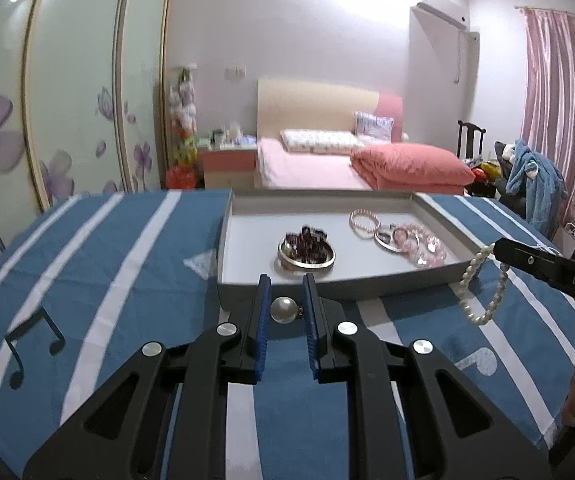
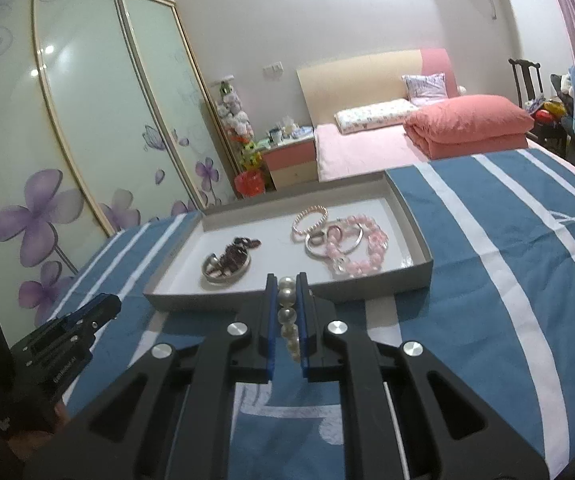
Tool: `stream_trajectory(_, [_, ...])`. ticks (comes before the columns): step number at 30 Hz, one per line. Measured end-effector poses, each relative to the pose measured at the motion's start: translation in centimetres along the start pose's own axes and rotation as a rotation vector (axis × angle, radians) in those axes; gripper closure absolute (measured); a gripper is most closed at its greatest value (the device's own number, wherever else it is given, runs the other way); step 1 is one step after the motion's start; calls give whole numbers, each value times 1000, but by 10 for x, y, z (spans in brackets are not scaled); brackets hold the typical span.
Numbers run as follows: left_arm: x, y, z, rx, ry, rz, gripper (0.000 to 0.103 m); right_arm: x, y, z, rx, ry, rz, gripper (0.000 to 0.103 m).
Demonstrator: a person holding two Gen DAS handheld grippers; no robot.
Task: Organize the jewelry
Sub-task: 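Carry the earring in left tool into the tray while right tool carries the pearl bracelet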
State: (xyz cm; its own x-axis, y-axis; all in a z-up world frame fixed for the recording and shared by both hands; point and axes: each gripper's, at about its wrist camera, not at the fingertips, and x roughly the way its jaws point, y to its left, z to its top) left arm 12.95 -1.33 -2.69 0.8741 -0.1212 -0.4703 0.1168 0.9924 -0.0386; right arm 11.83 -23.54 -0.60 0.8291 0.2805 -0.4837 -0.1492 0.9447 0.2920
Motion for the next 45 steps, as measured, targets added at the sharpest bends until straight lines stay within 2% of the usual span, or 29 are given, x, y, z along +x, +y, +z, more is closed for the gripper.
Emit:
stream_trajectory(10, [-17,-14,11,46,-117,52,86,-24,27,8,-83,-136,-26,93])
stream_trajectory(23, [-13,-17,26,20,-156,69,86,-42,55,18,-202,-306,-104,93])
stream_trajectory(32, [-12,-13,35,5,-183,76,86,-41,55,23,-201,-344,-122,93])
stream_trajectory(45, [6,-15,49,6,-182,70,86,-18,53,36,-205,-345,-138,93])
